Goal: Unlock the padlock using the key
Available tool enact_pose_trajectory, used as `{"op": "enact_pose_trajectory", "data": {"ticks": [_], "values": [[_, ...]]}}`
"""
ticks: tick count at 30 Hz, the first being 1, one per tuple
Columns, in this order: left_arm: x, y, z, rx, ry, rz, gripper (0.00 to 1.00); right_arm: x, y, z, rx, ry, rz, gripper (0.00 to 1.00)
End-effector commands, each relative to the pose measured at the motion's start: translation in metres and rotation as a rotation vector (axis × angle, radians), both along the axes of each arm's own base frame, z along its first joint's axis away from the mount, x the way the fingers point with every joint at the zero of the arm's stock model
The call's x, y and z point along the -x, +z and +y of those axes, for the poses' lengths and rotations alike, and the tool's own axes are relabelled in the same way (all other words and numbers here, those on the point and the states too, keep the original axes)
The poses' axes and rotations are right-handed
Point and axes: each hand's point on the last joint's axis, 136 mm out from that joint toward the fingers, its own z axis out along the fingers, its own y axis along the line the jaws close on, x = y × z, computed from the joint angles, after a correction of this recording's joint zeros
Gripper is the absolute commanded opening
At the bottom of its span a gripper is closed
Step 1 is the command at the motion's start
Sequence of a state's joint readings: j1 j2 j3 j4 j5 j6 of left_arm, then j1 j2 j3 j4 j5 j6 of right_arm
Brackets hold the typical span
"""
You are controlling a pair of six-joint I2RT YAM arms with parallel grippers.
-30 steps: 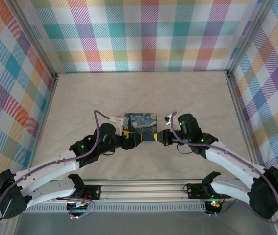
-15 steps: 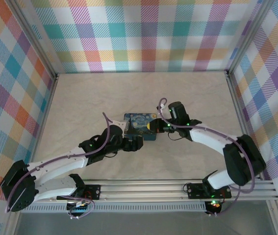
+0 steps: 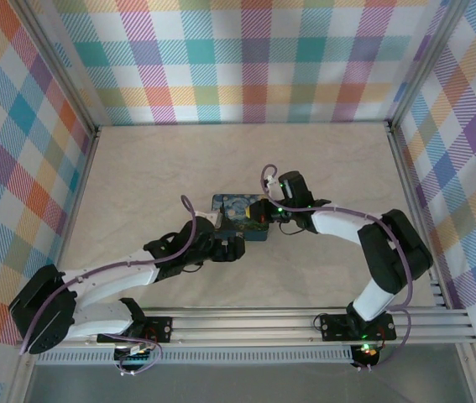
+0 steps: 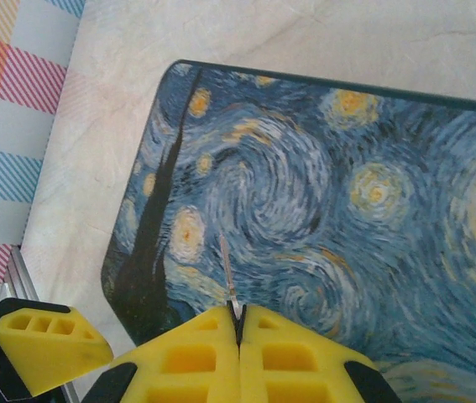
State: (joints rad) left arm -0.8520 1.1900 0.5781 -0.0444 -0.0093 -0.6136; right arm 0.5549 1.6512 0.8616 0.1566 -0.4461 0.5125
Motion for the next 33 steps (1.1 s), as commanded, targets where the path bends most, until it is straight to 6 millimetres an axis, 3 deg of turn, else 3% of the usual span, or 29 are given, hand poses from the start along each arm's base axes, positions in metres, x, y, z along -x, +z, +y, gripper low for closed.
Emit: {"op": "enact_pose_trajectory", "data": {"ticks": [1,13,27,33], "values": [[-0.007,0.005,-0.004,0.032,0.011,-0.008,1.00,-0.006,0.002,0.004,-0.008,0.008,-0.025,0.00],[-0.013,0.002,-0.015,0.090,0.003,-0.044,1.00,0.014,-0.041,-0.018,0.085,-0.036,0.076,0.00],[-0.025,-0.019,-0.011,0.035,0.020,-0.115,0.98,0.017,-0.045,-0.021,0.101,-0.036,0.081,0.00],[-0.025,-0.030,-0.022,0.005,0.011,-0.103,0.96,0.018,-0.051,-0.024,0.124,-0.042,0.095,0.00]]}}
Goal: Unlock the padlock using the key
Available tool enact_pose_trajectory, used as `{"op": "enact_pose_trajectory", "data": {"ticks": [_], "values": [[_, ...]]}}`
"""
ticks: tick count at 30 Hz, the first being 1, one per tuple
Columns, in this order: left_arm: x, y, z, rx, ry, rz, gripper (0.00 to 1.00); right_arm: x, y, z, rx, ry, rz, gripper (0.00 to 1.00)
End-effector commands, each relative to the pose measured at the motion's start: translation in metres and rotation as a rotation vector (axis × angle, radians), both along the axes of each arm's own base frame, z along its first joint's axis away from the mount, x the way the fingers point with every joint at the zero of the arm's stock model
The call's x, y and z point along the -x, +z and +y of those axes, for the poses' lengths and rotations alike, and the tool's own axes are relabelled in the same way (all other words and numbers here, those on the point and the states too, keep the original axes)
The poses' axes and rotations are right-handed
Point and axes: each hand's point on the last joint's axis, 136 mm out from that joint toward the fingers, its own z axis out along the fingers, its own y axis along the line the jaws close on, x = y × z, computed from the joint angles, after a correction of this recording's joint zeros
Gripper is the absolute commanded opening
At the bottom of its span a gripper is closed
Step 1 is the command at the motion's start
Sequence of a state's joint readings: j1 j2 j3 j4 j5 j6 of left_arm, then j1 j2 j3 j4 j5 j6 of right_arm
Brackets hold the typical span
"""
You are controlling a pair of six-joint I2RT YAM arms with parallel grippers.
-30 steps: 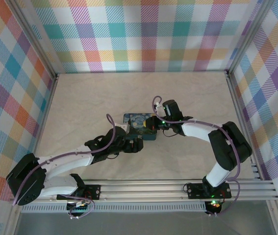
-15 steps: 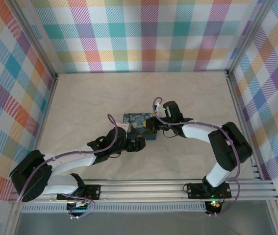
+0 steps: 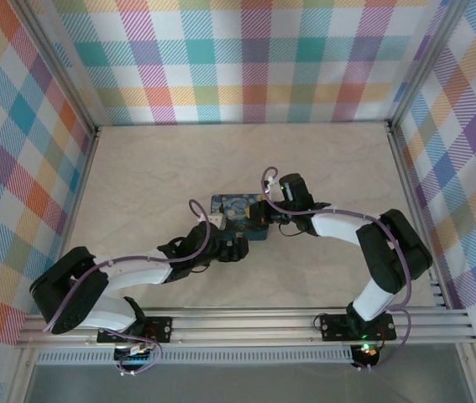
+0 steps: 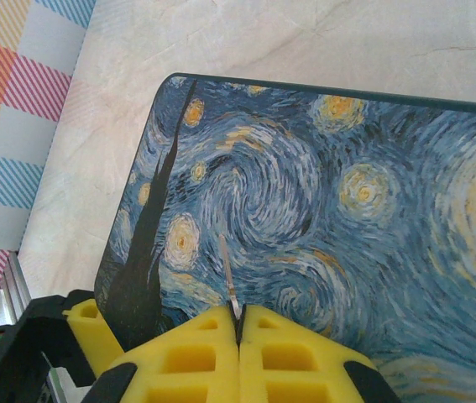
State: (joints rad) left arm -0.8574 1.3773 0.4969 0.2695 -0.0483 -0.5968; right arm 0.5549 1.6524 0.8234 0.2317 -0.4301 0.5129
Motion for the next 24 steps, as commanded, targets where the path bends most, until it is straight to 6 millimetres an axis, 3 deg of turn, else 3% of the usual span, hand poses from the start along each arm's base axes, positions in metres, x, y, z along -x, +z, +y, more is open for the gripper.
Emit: {"op": "enact_pose_trajectory", "data": {"ticks": [1,24], "values": [[-0.009,0.005,-0.009,-0.013,0.003,-0.048,0.96,0.021,-0.048,-0.023,0.135,-0.030,0.132,0.00],[-0.028,-0.013,-0.030,-0.207,0.108,-0.094,0.69,0.021,-0.044,-0.024,0.140,-0.023,0.123,0.00]]}}
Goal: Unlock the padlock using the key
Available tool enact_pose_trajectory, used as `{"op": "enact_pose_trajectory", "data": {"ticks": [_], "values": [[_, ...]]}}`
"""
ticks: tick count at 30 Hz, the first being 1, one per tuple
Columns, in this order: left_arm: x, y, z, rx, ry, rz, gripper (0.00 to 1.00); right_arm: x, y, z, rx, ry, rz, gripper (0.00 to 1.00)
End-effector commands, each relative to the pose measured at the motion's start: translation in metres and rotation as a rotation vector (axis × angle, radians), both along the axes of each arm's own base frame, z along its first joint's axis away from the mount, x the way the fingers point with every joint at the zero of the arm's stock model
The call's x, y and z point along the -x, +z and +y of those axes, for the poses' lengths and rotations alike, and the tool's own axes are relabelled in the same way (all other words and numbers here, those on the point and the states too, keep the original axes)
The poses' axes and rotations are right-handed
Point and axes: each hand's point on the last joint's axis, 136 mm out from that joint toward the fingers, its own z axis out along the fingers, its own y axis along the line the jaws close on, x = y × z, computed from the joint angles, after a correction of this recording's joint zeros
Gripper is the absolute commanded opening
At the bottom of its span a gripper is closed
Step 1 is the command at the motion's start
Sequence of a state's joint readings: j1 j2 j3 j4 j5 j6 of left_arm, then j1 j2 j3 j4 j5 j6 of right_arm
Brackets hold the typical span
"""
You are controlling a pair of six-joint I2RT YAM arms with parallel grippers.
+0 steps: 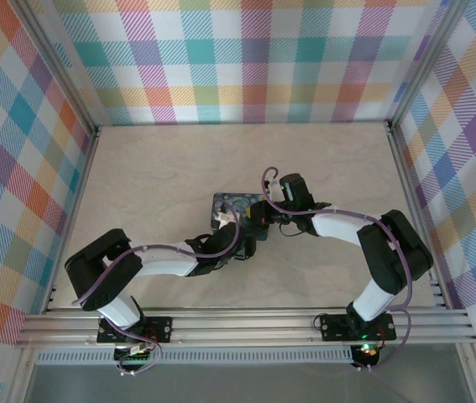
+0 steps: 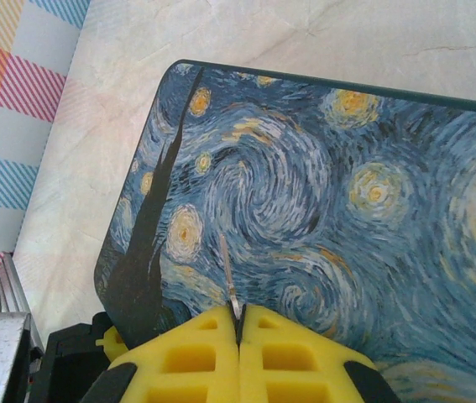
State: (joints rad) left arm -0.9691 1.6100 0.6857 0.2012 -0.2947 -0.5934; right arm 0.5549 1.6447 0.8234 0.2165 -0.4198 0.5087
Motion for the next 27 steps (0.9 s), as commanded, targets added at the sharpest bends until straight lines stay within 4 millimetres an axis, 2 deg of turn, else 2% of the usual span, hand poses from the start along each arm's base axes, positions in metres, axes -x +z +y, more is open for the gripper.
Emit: {"op": "enact_pose_trajectory", "data": {"ticks": [1,4,15,19,27], "values": [[-0.008,0.004,-0.003,-0.017,0.047,-0.026,0.67,0.021,-0.044,-0.021,0.128,-0.018,0.124,0.00],[-0.011,-0.001,0.000,-0.035,0.091,-0.015,0.58,0.021,-0.043,-0.021,0.126,-0.017,0.122,0.00],[-0.016,-0.010,-0.004,-0.065,0.141,-0.003,0.49,0.021,-0.042,-0.020,0.121,-0.015,0.126,0.00],[-0.016,-0.012,-0.006,-0.062,0.138,0.002,0.43,0.020,-0.041,-0.020,0.120,-0.015,0.125,0.00],[-0.016,-0.014,-0.006,-0.075,0.138,0.002,0.41,0.020,-0.041,-0.019,0.117,-0.012,0.126,0.00]]}}
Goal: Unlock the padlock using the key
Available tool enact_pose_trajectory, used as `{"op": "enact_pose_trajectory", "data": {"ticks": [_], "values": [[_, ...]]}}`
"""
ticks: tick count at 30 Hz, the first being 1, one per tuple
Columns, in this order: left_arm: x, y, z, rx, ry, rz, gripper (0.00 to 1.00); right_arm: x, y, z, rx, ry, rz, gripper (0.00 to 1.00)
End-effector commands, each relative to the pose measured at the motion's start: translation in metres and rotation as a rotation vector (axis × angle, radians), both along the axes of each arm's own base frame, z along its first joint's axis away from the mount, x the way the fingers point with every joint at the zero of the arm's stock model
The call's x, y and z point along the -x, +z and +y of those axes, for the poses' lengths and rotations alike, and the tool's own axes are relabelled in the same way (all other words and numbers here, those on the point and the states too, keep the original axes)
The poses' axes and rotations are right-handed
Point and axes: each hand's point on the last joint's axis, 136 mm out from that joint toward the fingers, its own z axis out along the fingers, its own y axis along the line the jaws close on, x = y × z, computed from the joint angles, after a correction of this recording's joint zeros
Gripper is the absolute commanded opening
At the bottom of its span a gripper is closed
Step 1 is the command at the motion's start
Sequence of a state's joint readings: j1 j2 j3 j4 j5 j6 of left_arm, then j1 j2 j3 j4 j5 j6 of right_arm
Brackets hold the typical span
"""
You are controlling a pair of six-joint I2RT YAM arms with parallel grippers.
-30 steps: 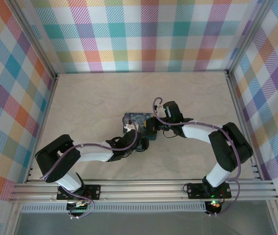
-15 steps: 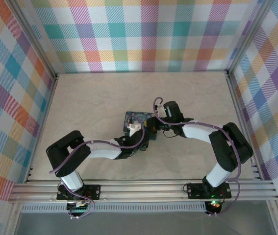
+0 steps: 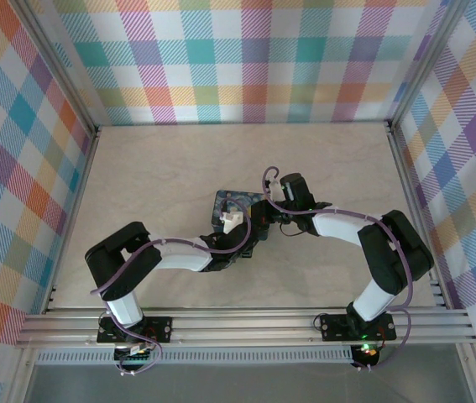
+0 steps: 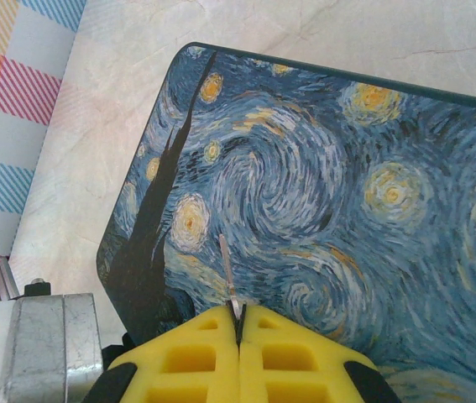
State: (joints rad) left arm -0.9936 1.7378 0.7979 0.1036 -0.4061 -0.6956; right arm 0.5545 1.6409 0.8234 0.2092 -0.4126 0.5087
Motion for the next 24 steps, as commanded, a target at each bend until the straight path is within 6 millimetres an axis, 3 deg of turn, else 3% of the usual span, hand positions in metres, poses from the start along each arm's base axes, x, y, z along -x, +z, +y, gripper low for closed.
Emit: {"op": "enact_pose_trajectory", "data": {"ticks": [1,15,24], "values": [[-0.005,0.005,-0.003,0.000,0.017,-0.023,0.41,0.021,-0.041,-0.018,0.111,-0.006,0.127,0.00],[-0.007,0.004,-0.002,-0.018,0.028,-0.022,0.32,0.021,-0.037,-0.017,0.104,-0.005,0.124,0.00],[-0.005,0.012,-0.003,0.007,0.029,-0.025,0.27,0.016,-0.011,-0.014,0.074,0.003,0.066,0.00]]}}
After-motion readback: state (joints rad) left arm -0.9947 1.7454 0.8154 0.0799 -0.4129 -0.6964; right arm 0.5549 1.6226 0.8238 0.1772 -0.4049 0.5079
